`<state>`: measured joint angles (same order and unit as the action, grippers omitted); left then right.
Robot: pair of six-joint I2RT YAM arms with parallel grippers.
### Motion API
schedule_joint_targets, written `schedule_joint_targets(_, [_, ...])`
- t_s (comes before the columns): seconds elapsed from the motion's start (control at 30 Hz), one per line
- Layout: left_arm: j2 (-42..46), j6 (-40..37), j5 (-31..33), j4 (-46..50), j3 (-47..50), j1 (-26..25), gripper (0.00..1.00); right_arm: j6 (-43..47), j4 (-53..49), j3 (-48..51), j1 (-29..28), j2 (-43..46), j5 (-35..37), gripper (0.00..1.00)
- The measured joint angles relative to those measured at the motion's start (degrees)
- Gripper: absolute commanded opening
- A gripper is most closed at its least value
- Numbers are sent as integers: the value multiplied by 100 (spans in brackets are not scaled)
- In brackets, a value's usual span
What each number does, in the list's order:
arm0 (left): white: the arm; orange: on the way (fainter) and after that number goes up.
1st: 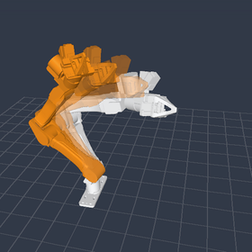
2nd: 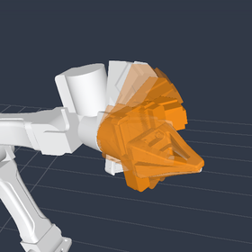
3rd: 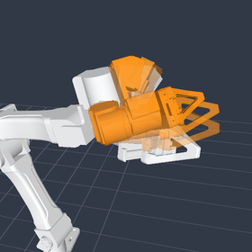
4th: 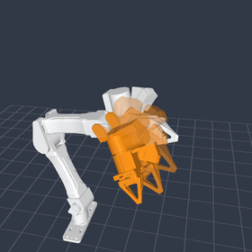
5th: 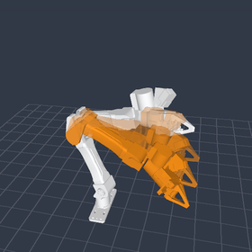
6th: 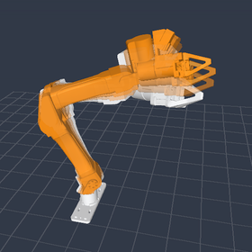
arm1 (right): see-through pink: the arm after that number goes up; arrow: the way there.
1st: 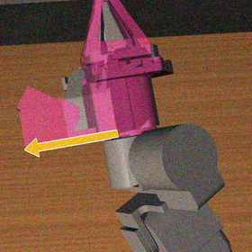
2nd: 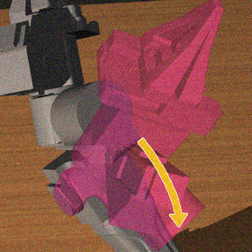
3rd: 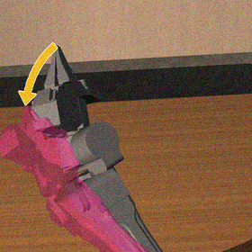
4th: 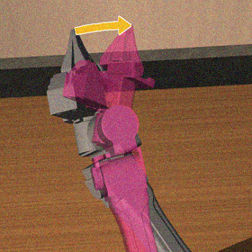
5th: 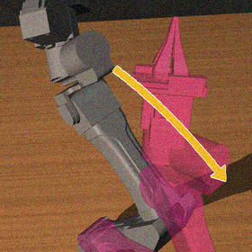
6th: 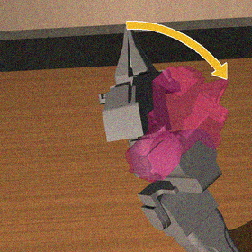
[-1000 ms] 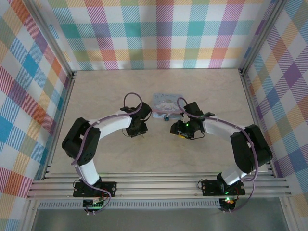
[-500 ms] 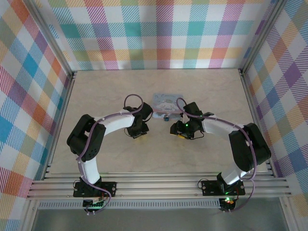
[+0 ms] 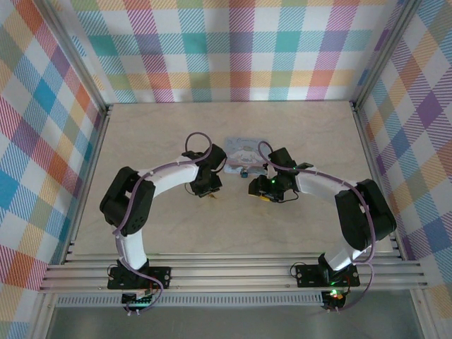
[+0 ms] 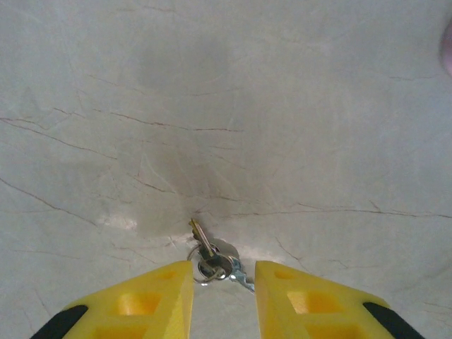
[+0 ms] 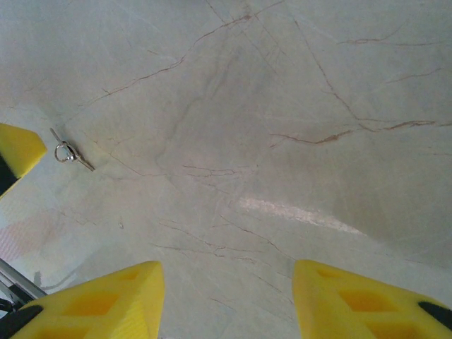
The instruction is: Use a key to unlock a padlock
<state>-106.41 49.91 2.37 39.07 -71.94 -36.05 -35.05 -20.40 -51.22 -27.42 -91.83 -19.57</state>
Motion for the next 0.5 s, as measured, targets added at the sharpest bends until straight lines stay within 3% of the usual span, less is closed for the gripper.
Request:
schedule_joint_targets(0.23, [-225, 2, -92, -7, 17, 0, 28, -2, 2, 0, 0, 0, 0, 51])
schedule_joint_targets(0.5, [-192, -129, -125, -13, 81, 26, 3, -48, 20, 0, 0, 0, -20, 51])
